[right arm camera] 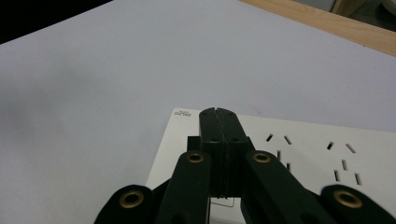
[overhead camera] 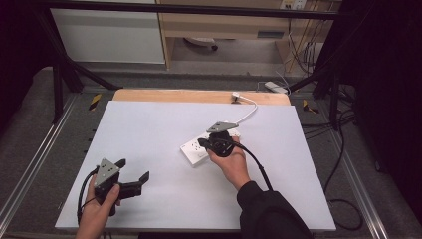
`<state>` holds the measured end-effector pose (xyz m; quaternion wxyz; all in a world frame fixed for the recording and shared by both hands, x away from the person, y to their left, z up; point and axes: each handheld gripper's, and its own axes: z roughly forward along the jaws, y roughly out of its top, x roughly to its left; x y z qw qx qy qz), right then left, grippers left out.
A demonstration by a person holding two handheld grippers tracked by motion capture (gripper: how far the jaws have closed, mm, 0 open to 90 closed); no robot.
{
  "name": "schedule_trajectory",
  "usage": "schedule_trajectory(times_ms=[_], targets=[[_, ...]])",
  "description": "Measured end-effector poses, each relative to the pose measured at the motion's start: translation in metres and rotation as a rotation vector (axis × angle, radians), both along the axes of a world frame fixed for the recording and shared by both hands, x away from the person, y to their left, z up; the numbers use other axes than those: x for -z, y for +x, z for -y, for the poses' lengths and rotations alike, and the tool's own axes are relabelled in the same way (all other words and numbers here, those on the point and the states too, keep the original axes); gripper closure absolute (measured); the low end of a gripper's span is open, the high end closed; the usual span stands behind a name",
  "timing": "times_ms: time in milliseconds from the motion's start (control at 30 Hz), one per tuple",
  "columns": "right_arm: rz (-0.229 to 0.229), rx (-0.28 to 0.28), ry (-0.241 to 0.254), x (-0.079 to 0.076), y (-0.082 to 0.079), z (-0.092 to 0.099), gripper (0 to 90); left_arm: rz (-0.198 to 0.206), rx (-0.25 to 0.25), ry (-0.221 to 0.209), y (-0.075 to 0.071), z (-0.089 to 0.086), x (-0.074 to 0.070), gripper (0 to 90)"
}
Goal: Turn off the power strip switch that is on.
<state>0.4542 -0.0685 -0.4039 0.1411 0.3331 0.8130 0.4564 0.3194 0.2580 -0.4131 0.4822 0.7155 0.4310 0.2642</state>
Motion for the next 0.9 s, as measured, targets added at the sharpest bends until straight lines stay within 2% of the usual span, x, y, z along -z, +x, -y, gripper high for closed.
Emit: schedule_trajectory(times_ms=[600,900], targets=[[-0.01,0.007,0.012,0.007,-0.002,-0.006,90.0,0.0,0.002,0.001,0.0,0.0,0.0,5.5],[-0.033,0.017,0.031,0.013,-0.003,-0.003,90.0,0.001,0.001,0.003,0.0,0.0,0.0,5.5]])
